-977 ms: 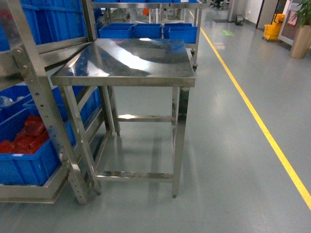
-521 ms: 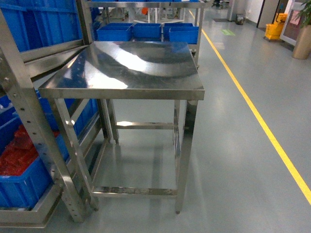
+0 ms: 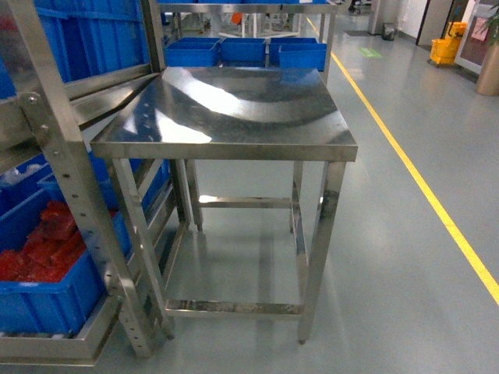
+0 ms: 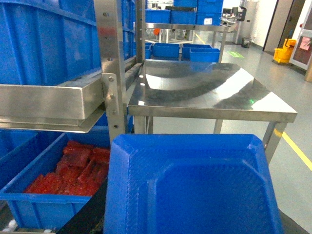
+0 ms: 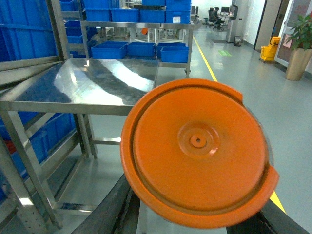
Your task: Sort blue parts and orange caps into right shelf containers
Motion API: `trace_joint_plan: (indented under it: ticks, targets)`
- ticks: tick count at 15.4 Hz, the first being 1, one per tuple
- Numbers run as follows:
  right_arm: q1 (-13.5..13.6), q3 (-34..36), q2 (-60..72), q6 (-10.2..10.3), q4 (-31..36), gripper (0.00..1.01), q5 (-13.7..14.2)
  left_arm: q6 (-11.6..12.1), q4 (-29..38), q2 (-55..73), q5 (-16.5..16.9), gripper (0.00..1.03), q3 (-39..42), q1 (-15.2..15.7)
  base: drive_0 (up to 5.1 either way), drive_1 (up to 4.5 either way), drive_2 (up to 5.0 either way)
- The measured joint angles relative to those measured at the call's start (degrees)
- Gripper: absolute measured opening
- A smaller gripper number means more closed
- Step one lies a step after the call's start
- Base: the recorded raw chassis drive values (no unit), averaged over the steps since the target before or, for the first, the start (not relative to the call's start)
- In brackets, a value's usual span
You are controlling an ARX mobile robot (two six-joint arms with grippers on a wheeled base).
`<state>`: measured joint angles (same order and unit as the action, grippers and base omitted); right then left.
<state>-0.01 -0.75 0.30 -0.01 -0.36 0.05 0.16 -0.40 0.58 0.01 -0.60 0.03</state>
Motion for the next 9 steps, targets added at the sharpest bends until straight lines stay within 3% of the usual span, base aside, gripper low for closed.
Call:
trace_joint_plan:
  ticks: [9]
  targets:
    - [0.00, 0.00, 0.00, 0.00, 0.04, 0.42, -0.04, -0.02, 0.00, 0.00, -0.04, 0.43, 0.00, 0.00, 0.0, 0.00, 0.0]
